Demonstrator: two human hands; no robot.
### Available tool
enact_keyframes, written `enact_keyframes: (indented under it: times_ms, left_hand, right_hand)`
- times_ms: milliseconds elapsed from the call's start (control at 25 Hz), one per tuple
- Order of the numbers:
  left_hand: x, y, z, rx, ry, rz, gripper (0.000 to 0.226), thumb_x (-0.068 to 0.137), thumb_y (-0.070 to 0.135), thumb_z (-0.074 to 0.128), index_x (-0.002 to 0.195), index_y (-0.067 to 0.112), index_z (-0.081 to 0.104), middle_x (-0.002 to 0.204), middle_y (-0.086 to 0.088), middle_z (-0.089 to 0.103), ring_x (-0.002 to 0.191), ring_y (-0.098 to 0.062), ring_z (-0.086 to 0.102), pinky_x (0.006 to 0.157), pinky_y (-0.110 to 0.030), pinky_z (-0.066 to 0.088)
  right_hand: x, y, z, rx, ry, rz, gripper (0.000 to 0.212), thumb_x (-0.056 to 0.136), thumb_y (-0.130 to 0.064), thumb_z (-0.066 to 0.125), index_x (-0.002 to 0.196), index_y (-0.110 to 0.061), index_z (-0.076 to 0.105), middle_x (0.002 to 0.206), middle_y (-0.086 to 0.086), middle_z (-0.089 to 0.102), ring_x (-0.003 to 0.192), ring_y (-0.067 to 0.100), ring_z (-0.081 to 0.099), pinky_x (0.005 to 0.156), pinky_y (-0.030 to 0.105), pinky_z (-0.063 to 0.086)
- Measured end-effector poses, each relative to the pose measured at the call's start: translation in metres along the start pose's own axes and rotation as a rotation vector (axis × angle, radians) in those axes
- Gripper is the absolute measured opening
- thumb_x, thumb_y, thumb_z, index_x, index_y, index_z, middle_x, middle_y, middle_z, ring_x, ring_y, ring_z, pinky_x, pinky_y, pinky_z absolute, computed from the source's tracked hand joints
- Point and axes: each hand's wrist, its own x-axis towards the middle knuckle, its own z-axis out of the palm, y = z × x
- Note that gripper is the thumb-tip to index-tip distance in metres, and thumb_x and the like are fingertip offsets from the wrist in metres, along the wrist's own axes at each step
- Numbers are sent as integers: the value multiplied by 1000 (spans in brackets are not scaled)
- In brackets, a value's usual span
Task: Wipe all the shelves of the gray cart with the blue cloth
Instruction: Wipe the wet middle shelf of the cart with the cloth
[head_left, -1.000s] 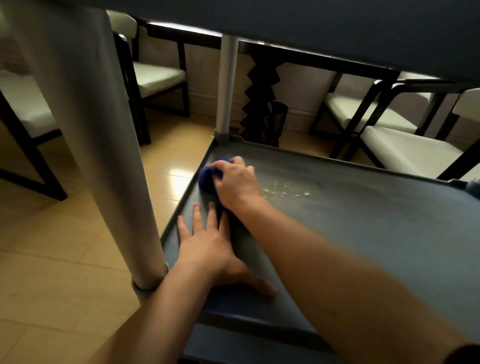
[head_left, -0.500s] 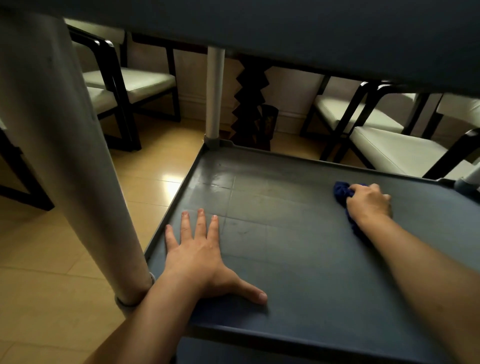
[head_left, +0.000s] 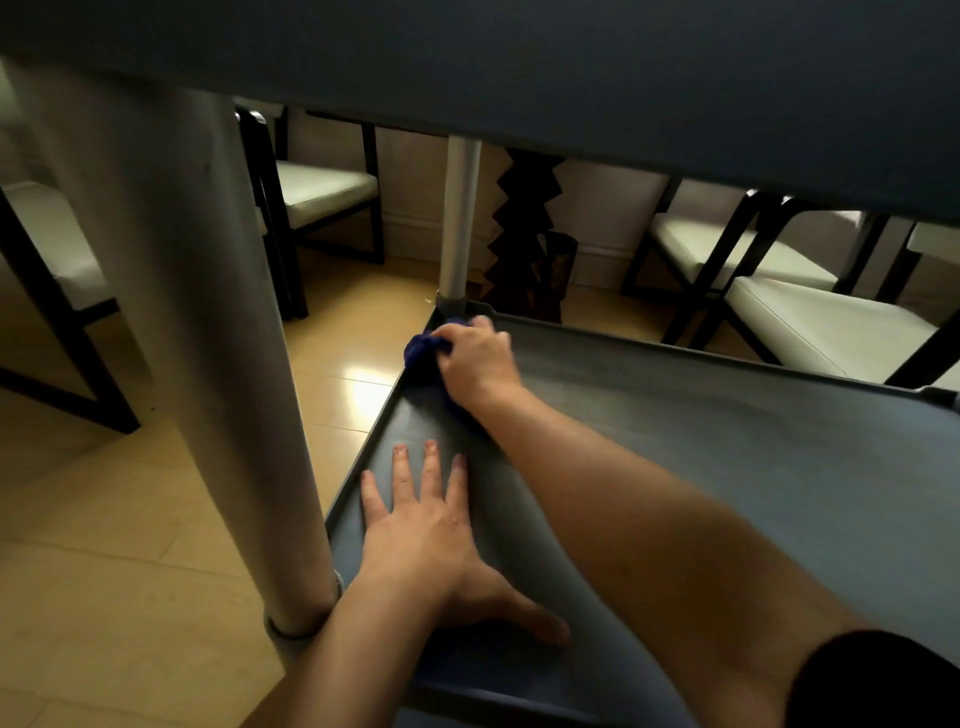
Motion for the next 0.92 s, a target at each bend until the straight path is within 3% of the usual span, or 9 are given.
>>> enact_keyframes:
  times_ms: [160,280,400,560,680,760,920]
  left_hand:
    - [4,-4,1,-7,26,-1,189,6,115,40,156,27,-32,165,-7,-40,145,-35,-46,112,-66,-31]
    - [-1,-2,4,-5,41,2,191,2,116,36,157,26,-31,166,-7,-40,145,-35,-46,113,-65,-31]
    - [-1,0,3,-14,23,3,191,2,116,35,157,27,-32,165,-7,-41,144,-35,-47,113,-65,-31]
    - [-4,5,2,-15,16,13,192,1,116,35,157,27,-31,165,-7,-40,144,-34,-47,111,-65,-31]
    - [-4,1,-1,-13,8,14,192,2,116,35,158,26,-31,165,-7,-40,145,-35,-47,111,-66,-31]
    - [-1,0,-3,-9,1,9,192,2,116,36,158,26,-29,166,-7,-39,146,-35,-45,112,-67,-29]
    - [-1,0,-5,-6,-1,3,191,4,116,38,160,25,-25,169,-7,-33,150,-34,-40,115,-65,-26]
  right_hand:
    - [17,9,14,-228,-109,1,35,100,-19,39,123,-26,64,126,11,46,114,38,42,92,48,46]
    - [16,102,-28,-278,-25,281,38,99,-18,35,125,-18,63,130,15,47,117,41,44,99,47,43]
    - [-27,219,-81,-308,67,564,38,98,-16,42,126,-22,66,132,18,48,117,45,48,101,40,42]
    - [-63,253,-111,-300,72,689,38,97,-17,48,130,-27,63,136,17,47,122,42,49,100,38,42]
    - [-65,220,-110,-187,166,606,34,96,-20,51,125,-27,67,129,21,51,116,45,52,102,39,44]
    - [-65,167,-98,-65,214,415,30,92,-22,55,115,-30,71,119,20,55,110,44,56,98,39,47]
    - [-73,44,-41,4,51,-9,28,92,-30,57,116,-34,71,113,11,55,99,37,54,91,39,48]
